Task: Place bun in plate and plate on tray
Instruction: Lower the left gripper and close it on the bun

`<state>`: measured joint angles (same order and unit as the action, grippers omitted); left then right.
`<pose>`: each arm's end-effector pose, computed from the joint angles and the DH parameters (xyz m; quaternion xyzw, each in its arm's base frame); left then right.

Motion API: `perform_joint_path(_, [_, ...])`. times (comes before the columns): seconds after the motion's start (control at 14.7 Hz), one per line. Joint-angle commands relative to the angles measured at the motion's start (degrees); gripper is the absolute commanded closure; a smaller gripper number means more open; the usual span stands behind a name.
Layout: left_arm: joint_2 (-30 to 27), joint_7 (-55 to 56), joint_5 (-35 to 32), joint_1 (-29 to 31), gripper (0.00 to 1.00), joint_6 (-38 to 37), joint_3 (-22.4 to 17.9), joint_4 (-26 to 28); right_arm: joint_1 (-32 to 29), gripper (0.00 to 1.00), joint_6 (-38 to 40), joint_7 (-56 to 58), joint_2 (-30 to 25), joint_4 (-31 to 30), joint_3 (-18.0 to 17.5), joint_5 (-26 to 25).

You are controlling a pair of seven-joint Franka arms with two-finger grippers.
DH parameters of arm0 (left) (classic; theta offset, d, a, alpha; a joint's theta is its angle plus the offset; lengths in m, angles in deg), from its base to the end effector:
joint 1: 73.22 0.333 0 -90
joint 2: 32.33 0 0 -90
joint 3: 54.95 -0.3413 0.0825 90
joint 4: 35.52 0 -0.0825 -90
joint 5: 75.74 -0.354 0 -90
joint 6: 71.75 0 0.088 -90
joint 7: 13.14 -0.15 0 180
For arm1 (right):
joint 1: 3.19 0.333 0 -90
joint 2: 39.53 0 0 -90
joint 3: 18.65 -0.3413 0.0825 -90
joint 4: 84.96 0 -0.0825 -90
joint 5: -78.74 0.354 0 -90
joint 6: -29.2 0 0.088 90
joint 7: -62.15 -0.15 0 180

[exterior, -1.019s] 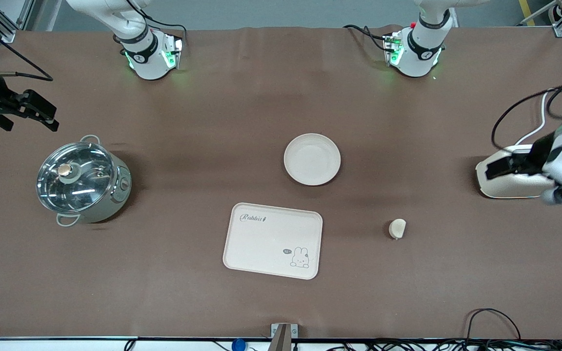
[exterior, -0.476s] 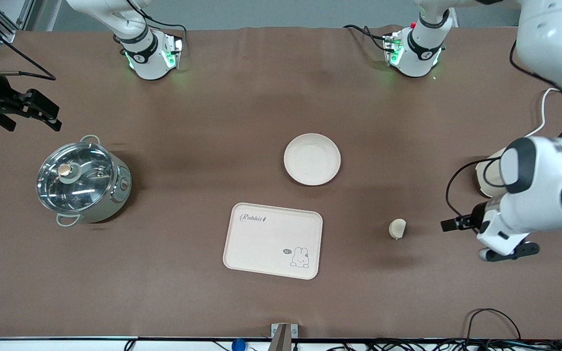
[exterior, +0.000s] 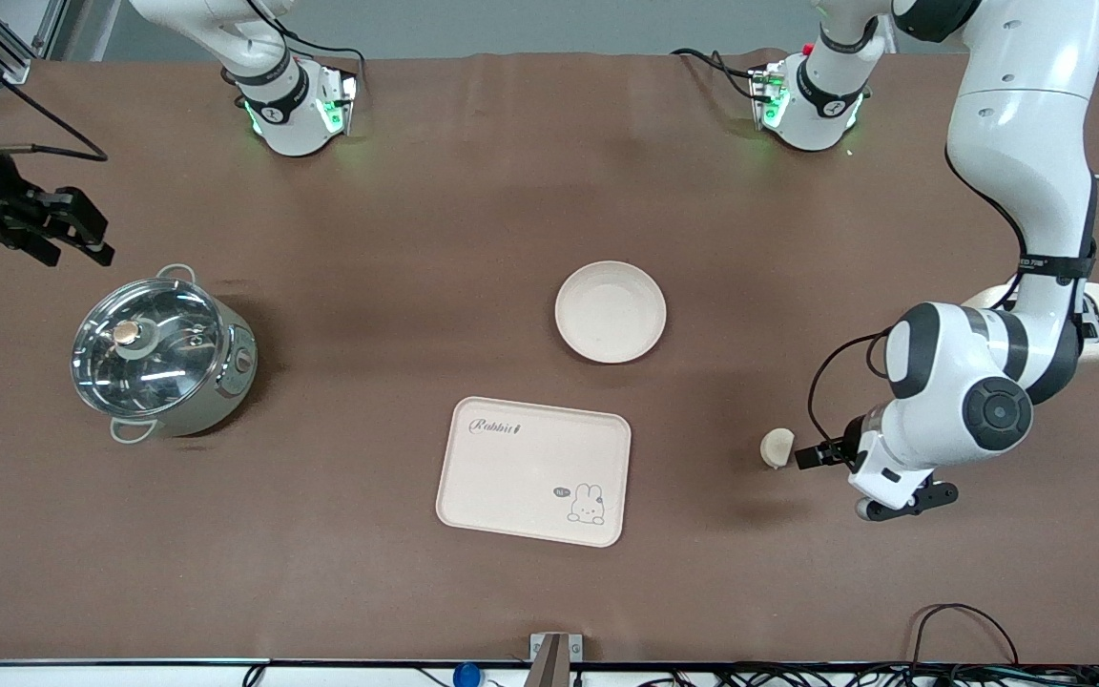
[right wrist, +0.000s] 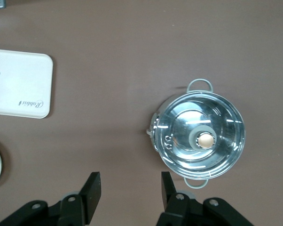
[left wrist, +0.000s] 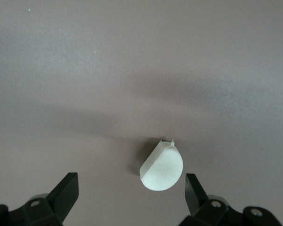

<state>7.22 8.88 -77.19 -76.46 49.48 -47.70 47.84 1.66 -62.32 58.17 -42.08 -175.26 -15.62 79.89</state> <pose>0.6979 -0.1115 0.2709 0.9937 0.1075 -0.0198 0.0251 0.5151 0.0187 0.6301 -0.9992 0.0188 -0.0323 0.0129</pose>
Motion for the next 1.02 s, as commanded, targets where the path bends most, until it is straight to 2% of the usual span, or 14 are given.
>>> perform_joint_path(0.0, [-3.07,2.76,-1.8,-1.24,0.0,5.85,-0.13,6.98,-2.47,0.0,-0.06,2.3,0.44,-0.05,-0.22,1.23])
perform_joint_path(0.14, [-3.16,3.91,-2.86,-1.08,0.0,8.4,0.13,9.53,-2.65,0.02,0.02,3.09,0.44,-0.31,-0.22,0.79])
perform_joint_path(0.2, [-3.25,4.0,-2.86,-0.99,0.0,10.76,0.22,11.81,-3.26,0.43,0.2,4.84,0.44,-0.32,-0.22,0.7])
perform_joint_path(0.27, [-3.6,4.09,-2.86,-1.07,0.0,13.31,0.22,13.66,-3.27,0.75,0.03,6.85,0.44,-0.23,-0.31,0.35])
perform_joint_path(0.34, [-3.78,4.09,-2.86,-1.16,0.0,14.99,0.22,14.98,-3.44,0.81,0.03,7.48,0.44,-0.23,-0.22,0.17])
perform_joint_path(0.41, [-3.78,4.17,-2.86,-1.16,0.0,15.44,0.22,15.25,-3.7,0.51,0.03,7.66,0.44,-0.23,-0.22,0.17])
perform_joint_path(0.48, [-3.61,4.35,-2.86,-1.25,0.0,15.53,0.31,15.34,-4.05,0.01,0.11,7.4,0.44,-0.31,-0.31,0.17])
perform_joint_path(0.68, [-3.16,5.93,-2.86,-3.0,0.0,16.06,0.22,15.34,-4.41,0.0,0.2,7.66,0.44,-0.4,-0.31,0.17])
perform_joint_path(0.75, [-3.16,5.93,-2.86,-3.01,0.0,16.15,0.22,15.34,-4.93,0.46,0.38,9.84,0.44,-0.4,-0.31,0.17])
perform_joint_path(0.82, [-3.16,5.93,-2.86,-3.01,0.01,16.24,0.22,15.34,-5.02,0.81,-0.06,12.56,0.44,-0.4,-0.31,0.17])
perform_joint_path(0.88, [-3.08,5.93,-2.86,-3.09,0.02,16.24,0.22,15.34,-5.02,0.84,0.02,12.67,0.44,-0.32,-0.31,0.17])
perform_joint_path(0.95, [-2.82,5.85,-2.95,-3.18,0.04,16.24,0.22,15.26,-4.94,0.38,0.2,12.59,0.44,-0.32,-0.31,0.17])
